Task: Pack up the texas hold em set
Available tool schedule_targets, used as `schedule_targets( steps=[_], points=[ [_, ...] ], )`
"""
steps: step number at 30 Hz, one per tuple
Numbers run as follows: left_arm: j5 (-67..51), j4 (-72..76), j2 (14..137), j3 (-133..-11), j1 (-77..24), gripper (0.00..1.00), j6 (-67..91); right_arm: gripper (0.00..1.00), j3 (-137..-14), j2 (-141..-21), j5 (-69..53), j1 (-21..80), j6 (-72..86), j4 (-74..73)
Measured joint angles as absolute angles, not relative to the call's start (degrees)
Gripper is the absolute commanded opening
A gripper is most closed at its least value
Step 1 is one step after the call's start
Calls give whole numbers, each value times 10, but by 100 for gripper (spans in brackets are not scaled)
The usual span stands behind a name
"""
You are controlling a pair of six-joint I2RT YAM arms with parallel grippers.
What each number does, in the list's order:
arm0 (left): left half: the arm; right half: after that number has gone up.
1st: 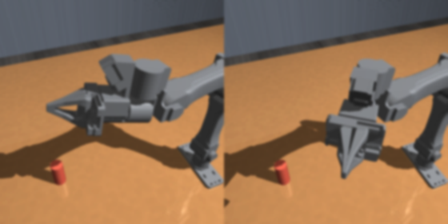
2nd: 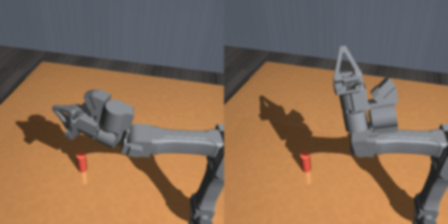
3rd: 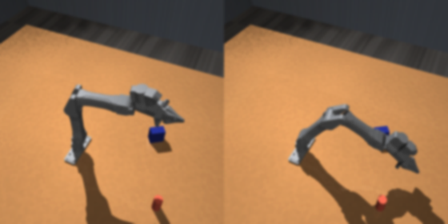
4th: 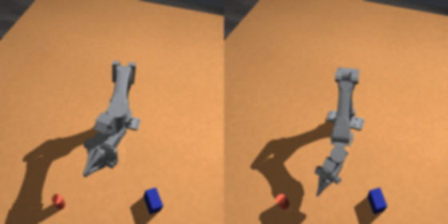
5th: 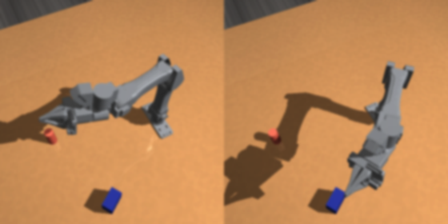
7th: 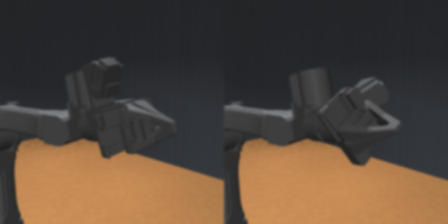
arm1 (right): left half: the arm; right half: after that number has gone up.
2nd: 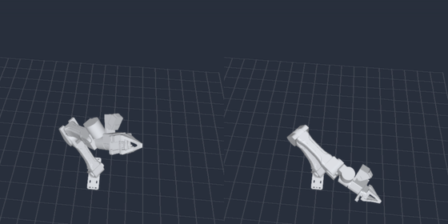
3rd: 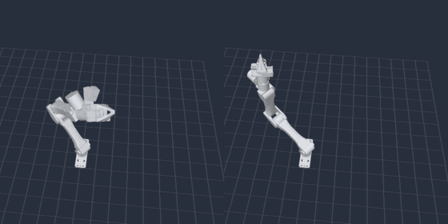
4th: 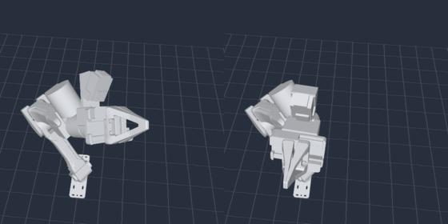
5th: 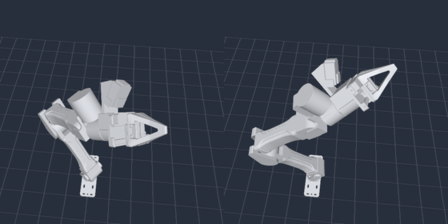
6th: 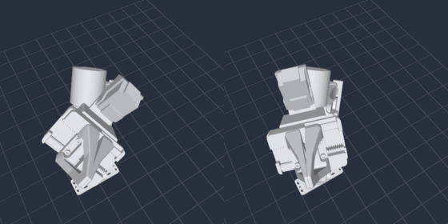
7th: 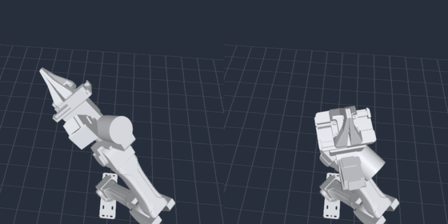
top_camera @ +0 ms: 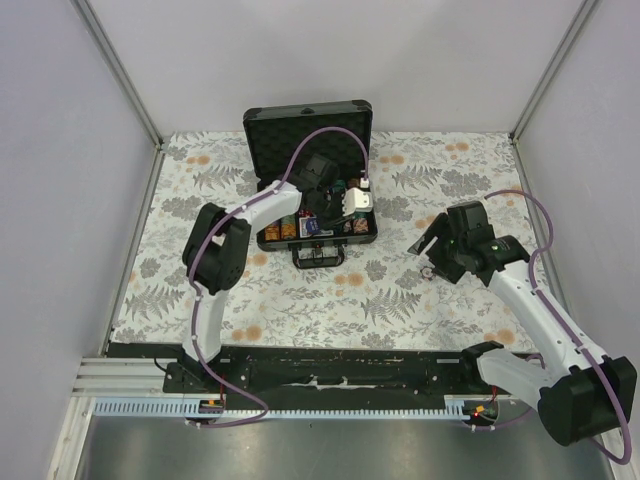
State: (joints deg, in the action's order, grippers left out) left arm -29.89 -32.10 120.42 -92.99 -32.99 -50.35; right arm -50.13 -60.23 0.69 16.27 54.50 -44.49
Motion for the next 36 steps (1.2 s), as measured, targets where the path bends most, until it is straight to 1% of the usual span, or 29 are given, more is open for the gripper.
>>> schedule_targets(
  steps=[5, 8, 12, 13, 18, 20, 26, 31, 36],
  points=[
    [-280, -328, 1227, -950, -332, 3, -499, 80, -501, -604, 2, 163, 547, -442],
    [-266, -328, 1227, -951, -336, 12, -497, 80, -501, -604, 0, 163, 547, -442],
    [-252, -327, 1227, -951, -341, 20, -498, 80, -497, -604, -1, 163, 549, -438],
    [-241, -327, 1227, -951, -344, 24, -498, 80, -491, -604, -1, 163, 551, -437],
    [-232, -327, 1227, -951, -347, 31, -497, 80, -491, -604, -7, 163, 551, -435],
    [-229, -327, 1227, -951, -348, 35, -497, 80, -491, -604, -8, 163, 553, -434],
    [-224, -330, 1227, -951, -348, 41, -486, 80, -488, -604, -15, 163, 557, -432],
    [-223, -333, 1227, -951, -348, 43, -478, 79, -482, -604, -17, 163, 559, -431],
    [-223, -333, 1227, -951, -348, 43, -474, 79, -481, -604, -18, 163, 560, -429]
  ],
)
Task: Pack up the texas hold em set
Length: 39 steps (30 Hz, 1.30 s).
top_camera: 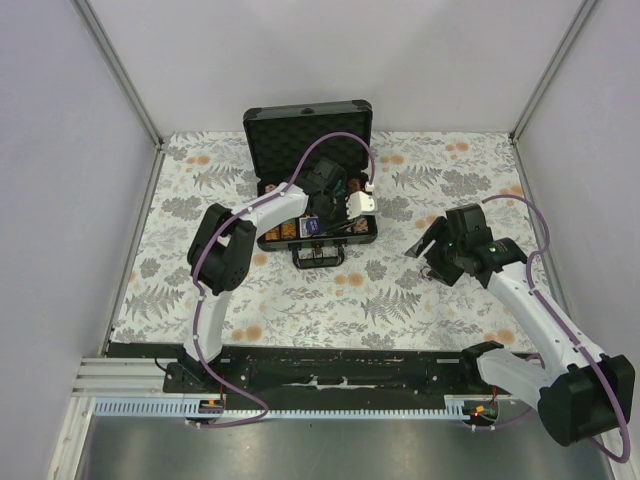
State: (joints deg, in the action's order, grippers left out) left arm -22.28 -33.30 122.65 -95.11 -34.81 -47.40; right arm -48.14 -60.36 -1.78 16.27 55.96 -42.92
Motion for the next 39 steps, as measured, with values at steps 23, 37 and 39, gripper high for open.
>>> schedule_targets(
  steps=[23, 37, 39],
  points=[
    [-140, -213, 1180, -856, -358, 41, -338, 79, -455, -596, -31, 163, 561, -418],
    [-38, -188, 1177, -847, -383, 41, -227, 79, -445, -595, -33, 163, 564, -408],
    [-16, -184, 1177, -847, -385, 41, -218, 79, -445, -595, -33, 163, 565, -408]
  ],
)
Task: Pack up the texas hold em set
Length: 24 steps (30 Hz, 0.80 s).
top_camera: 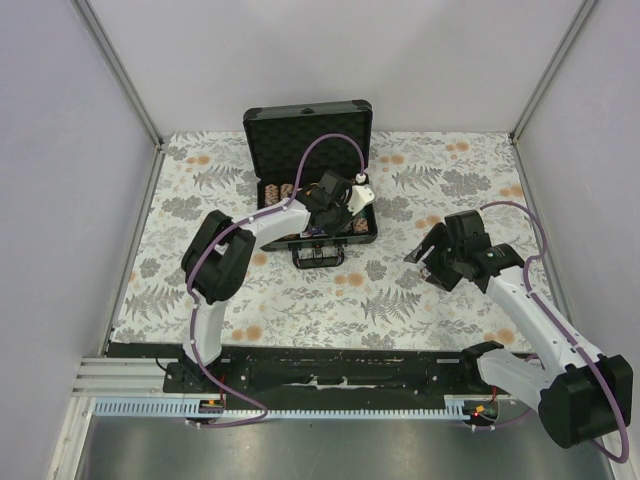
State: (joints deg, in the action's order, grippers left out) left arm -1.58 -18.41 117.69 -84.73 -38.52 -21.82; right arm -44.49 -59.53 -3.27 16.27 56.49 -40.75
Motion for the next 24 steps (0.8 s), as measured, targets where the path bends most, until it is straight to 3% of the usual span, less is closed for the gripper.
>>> schedule_targets(
  steps=[12, 24],
  points=[
    [3, -186, 1171, -847, -386, 44, -195, 79, -444, -593, -36, 163, 569, -408],
    [10, -185, 1165, -847, -378, 68, -196, 79, -444, -590, -36, 163, 570, -408]
  ],
)
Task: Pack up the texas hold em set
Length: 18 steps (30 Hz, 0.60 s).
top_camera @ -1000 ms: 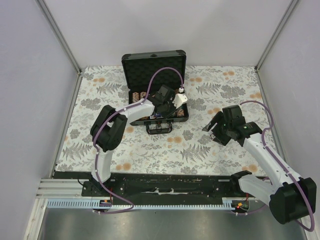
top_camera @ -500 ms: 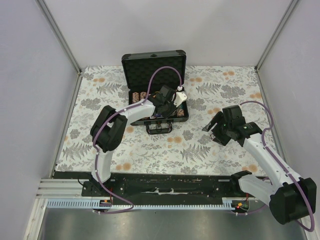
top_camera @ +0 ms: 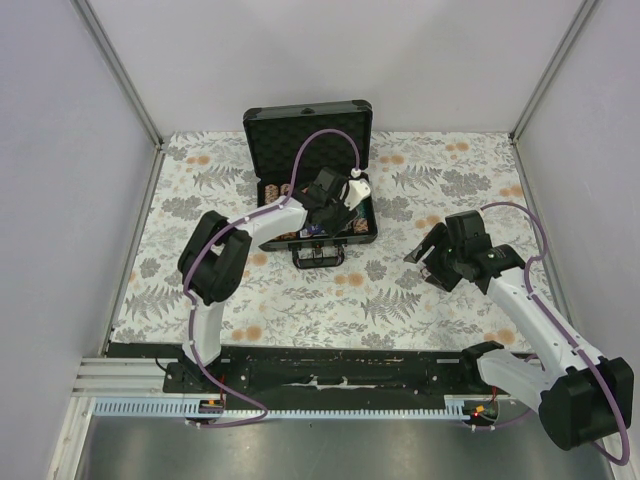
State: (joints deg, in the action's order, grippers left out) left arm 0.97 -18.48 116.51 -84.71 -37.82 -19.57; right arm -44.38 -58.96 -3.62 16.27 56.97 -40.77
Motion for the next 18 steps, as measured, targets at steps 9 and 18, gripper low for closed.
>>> schedule_targets(
  steps=[9, 18],
  points=[
    [9, -180, 1165, -847, -374, 84, -200, 80, -444, -590, -36, 163, 569, -408],
    [-25, -174, 1156, -842, -370, 88, -223, 81, -444, -590, -31, 163, 569, -408]
  ],
)
